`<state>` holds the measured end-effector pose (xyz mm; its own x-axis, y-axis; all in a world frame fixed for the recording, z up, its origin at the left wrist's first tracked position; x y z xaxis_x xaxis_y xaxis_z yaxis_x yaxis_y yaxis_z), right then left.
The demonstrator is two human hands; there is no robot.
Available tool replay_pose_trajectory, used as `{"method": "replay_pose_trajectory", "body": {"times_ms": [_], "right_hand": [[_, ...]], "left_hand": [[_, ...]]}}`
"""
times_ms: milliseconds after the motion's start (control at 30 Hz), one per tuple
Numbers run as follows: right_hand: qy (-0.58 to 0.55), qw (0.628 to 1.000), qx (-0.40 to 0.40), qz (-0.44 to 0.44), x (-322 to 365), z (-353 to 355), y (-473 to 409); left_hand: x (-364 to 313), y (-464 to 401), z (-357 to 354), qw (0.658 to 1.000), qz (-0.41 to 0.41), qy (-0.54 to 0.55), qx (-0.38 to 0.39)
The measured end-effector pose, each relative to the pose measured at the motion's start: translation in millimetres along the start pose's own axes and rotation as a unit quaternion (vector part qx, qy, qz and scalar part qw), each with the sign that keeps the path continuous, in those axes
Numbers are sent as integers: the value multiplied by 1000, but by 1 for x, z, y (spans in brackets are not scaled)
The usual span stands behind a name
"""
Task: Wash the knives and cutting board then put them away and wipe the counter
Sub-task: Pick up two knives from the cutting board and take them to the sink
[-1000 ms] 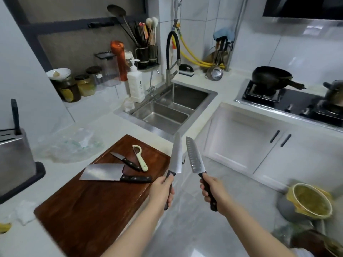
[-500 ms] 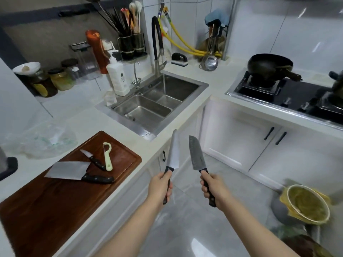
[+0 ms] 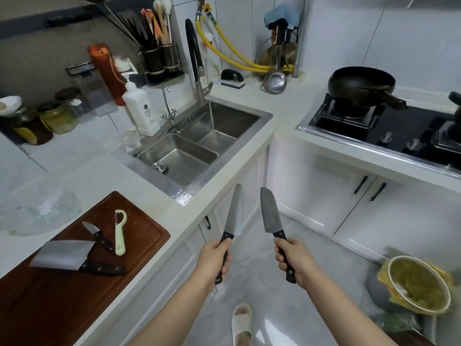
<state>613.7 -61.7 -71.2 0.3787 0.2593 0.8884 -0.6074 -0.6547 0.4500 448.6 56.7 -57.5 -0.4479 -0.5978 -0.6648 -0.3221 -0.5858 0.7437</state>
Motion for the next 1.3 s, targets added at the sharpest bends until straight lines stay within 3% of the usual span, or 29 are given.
{"method": "replay_pose_trajectory", "body": {"times_ms": [567, 967, 1300], "right_hand": [[52, 999, 7, 11, 99, -14, -130], [101, 985, 132, 45, 168, 0, -254], [99, 980, 173, 24, 207, 3, -335]], "left_hand": [[-124, -100, -39, 999, 12, 13, 31], [-199, -153, -85, 992, 9, 95, -77], [-232, -172, -105, 976, 26, 175, -128]]}}
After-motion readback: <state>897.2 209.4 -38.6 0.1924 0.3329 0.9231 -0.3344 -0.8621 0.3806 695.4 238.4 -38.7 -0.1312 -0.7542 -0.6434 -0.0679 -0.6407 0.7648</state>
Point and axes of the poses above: each hand's wrist, its own y-axis away from the middle knuckle, its own z-axis out of the back of the hand, x = y × z, the point moved 9 cm from there along -y, towards the middle knuckle, and after that the axes turned 13 degrees about z, right-handed, at the moved point
